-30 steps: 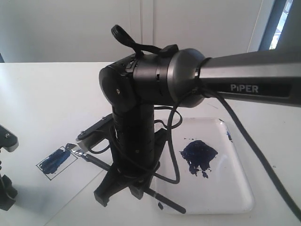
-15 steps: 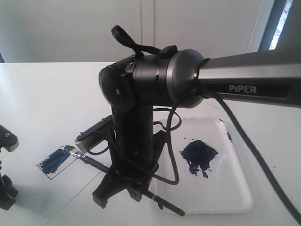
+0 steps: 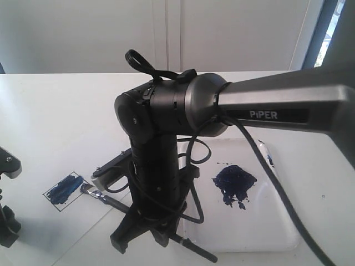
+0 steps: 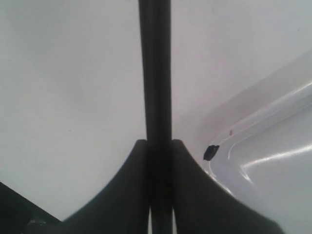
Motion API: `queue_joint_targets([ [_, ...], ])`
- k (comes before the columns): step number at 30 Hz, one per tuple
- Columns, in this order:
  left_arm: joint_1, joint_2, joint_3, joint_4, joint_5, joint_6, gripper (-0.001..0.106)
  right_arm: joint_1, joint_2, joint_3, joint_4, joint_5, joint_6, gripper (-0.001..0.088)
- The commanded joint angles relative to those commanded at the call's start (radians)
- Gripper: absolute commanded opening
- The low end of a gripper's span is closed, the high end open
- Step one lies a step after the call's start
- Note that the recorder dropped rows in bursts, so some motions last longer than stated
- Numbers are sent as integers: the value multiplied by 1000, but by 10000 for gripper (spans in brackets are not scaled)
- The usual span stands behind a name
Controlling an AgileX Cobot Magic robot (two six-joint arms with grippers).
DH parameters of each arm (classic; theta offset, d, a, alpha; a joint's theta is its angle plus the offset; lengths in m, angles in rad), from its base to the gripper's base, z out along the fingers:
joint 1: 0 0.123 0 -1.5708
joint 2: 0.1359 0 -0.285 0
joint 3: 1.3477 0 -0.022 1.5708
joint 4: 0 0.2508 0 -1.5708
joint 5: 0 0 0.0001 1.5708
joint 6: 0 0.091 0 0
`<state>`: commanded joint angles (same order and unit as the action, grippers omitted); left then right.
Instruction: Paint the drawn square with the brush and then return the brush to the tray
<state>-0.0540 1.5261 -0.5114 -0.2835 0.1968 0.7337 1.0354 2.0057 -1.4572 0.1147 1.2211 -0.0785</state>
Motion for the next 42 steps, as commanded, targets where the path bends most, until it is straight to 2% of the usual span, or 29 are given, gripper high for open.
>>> queue_joint_targets([
  [42,0,-2,0,-16,16,0,498,2,17,-22,-3,0,0,0],
])
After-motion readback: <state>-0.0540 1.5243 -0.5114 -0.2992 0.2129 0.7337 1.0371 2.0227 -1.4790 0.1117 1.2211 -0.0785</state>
